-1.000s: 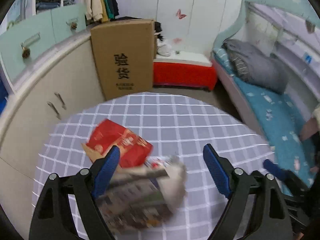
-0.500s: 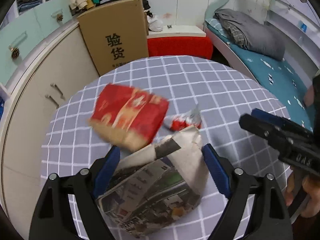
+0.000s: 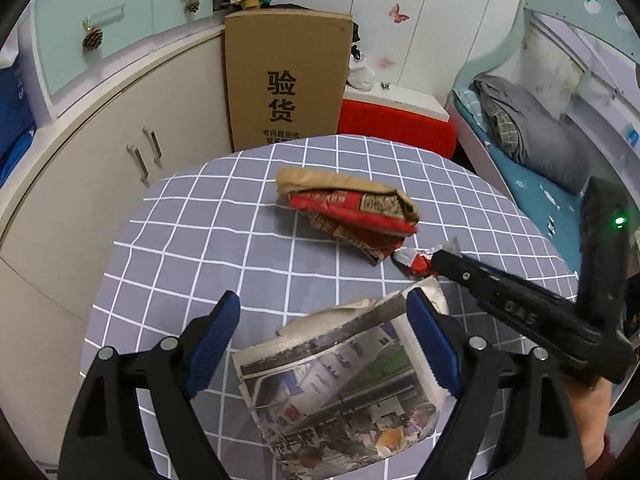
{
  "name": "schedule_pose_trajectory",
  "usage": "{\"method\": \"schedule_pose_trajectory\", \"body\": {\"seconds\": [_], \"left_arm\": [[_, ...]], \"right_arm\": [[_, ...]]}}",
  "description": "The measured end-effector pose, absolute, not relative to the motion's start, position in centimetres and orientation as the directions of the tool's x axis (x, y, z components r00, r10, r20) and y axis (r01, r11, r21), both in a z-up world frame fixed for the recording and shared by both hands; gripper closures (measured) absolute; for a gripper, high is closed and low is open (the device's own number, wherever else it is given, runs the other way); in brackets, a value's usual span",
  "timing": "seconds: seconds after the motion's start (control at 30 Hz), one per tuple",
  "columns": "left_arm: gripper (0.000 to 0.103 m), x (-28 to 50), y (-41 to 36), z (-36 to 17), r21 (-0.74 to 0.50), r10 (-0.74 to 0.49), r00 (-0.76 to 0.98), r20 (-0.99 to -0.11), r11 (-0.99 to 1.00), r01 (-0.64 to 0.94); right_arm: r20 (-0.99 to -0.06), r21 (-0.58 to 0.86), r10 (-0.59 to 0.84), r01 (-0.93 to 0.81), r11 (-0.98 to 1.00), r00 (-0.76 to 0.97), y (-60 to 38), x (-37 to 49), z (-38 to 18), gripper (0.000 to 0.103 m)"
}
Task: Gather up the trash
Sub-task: 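Grasp the newspaper bundle with the left tool while the right tool grasps the red-white wrapper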
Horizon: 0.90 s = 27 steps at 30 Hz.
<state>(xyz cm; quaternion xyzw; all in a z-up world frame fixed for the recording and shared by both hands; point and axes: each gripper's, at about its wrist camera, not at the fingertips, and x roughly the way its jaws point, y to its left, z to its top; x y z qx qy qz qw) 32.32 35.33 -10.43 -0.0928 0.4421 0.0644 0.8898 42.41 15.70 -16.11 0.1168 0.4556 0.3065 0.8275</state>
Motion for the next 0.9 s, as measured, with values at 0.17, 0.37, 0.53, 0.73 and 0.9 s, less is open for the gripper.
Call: {"method": "schedule_pose_trajectory", "body": {"seconds": [0.17,0.37,0.53,0.73,0.9], "left_arm": [[0.020,31.5,34.5,-10.4,-0.146,-0.014,0.599,-0.800,0.974,-0.172],[0.020,30.8,31.2,-10.7,-0.148,-0.056,0.561,-0.826,0.982,-0.120],[0.020,31.1,26.9,-12.0,-0.007,0.050,0.498,-0.866,0.994,-0.113],[0.067,30.9,24.7,-14.1,0.149,0.201,0.465,-0.862,0.978,-0.146],[0.081,29.3,24.7,-11.4,0.129,0.203,0.549,-0.811,0.977,-0.170]], "right_arm": [[-0.656,0.446,0.610,-0.424,0.788,0.444,14.0,41.1,-15.5,0.092],[-0.625,0.400,0.577,-0.419,0.815,0.526,9.9,38.8,-14.0,0.092],[-0.614,0.395,0.566,-0.406,0.824,0.551,7.1,36.9,-14.2,0.092],[-0.600,0.413,0.589,-0.421,0.808,0.541,6.0,35.4,-14.7,0.092],[-0.565,0.440,0.615,-0.429,0.789,0.551,4.1,34.1,-14.0,0.092]]}}
